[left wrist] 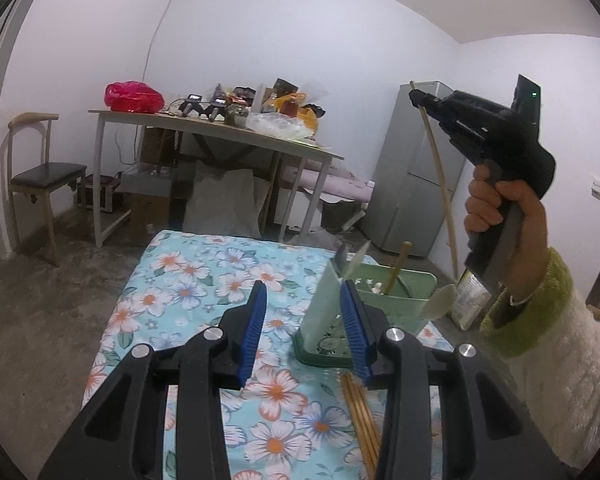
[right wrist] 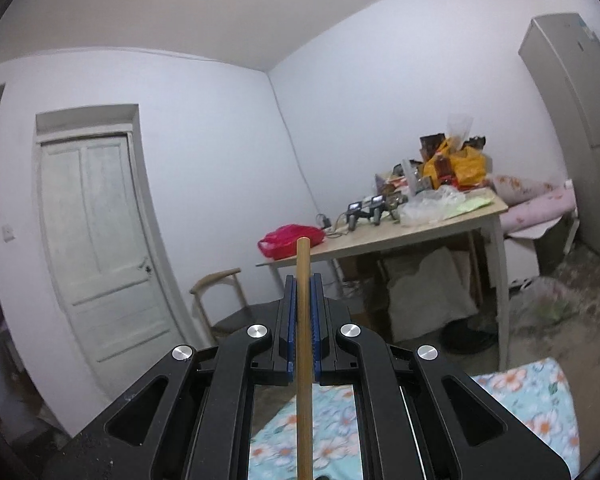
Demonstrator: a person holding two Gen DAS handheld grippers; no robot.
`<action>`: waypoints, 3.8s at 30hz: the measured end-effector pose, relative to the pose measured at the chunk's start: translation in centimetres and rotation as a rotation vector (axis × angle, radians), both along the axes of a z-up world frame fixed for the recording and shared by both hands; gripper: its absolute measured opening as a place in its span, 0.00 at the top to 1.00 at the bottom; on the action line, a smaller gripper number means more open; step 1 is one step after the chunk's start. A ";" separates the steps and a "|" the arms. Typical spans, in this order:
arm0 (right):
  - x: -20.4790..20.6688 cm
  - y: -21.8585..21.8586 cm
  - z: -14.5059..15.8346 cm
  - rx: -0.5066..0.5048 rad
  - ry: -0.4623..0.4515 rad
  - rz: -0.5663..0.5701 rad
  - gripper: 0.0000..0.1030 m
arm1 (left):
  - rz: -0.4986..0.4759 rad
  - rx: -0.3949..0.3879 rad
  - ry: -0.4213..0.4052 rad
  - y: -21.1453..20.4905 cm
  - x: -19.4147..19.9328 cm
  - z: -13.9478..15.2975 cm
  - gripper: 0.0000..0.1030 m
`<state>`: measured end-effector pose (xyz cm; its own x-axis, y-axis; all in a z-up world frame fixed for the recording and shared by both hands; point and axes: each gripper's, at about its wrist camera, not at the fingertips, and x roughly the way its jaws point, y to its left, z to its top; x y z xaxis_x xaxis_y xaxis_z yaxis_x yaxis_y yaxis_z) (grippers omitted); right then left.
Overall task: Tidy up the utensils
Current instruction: 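Lower the chopstick into the green holder and open the left gripper, then lower the chopstick into the green holder and open the right gripper, then move both grippers back down to the chopsticks on the bed, then close the right gripper on a bundle of bamboo chopsticks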
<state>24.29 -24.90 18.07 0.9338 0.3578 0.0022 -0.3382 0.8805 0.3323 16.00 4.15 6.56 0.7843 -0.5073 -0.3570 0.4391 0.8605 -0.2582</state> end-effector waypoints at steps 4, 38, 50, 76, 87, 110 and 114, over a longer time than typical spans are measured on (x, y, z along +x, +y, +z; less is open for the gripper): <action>1.4 0.6 -1.0 -0.044 0.006 -0.025 0.95 | 0.009 0.001 0.009 0.3 0.5 -0.4 0.64; -4.2 -0.9 -4.9 -0.262 0.235 -0.047 0.59 | 0.020 -0.009 0.063 1.2 1.8 -1.3 0.64; -0.3 2.0 -13.7 -0.610 0.521 -0.142 0.55 | 0.024 0.013 0.078 0.9 0.8 -1.5 0.58; -5.2 -1.4 -11.8 -0.454 0.406 -0.102 0.43 | 0.008 0.019 0.079 0.4 0.4 -1.3 0.57; -11.7 -5.2 -8.4 -0.179 0.282 -0.088 0.42 | 0.002 0.047 0.105 0.0 0.4 -1.9 0.57; -13.4 2.2 -27.8 0.245 0.962 0.135 0.89 | -0.118 0.238 0.393 -3.1 -1.2 -10.7 0.47; -14.1 1.7 -28.2 0.290 0.954 0.155 0.98 | -0.127 0.238 0.397 -3.4 -1.2 -10.6 0.47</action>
<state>10.21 -23.18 -10.17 0.5337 0.5796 -0.6158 0.0771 0.6918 0.7180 14.83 0.76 -4.07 0.5011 -0.4580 -0.7343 0.4519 0.8621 -0.2293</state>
